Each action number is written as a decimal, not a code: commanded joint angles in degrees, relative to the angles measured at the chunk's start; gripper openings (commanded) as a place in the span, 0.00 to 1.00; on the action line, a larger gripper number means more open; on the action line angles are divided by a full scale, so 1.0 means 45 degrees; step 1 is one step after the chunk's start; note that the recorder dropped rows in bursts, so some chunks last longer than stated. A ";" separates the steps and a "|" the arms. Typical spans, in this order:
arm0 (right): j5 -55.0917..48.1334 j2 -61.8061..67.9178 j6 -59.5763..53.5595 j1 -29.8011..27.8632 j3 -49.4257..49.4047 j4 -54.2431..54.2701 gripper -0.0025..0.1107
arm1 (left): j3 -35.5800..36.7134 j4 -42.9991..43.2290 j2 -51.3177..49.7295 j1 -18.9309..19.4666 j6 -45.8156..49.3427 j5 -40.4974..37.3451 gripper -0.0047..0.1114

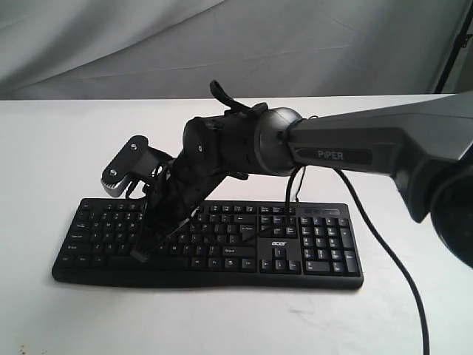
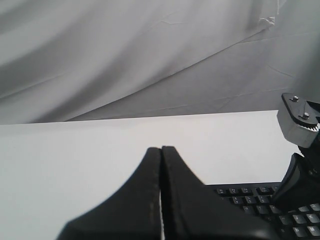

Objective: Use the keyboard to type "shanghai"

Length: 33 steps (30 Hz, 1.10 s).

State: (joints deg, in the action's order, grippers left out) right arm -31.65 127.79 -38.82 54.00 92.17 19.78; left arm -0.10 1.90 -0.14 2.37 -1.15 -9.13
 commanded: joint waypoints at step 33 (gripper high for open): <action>-0.0204 -0.0013 -0.0283 0.0211 0.1270 0.0006 0.02 | 0.0022 -0.0024 0.0031 -0.0082 -0.0034 0.0069 0.04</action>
State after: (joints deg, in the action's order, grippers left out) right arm -31.97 127.87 -39.59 54.13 95.56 20.64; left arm -0.10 1.90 -0.14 2.37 -1.15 -9.13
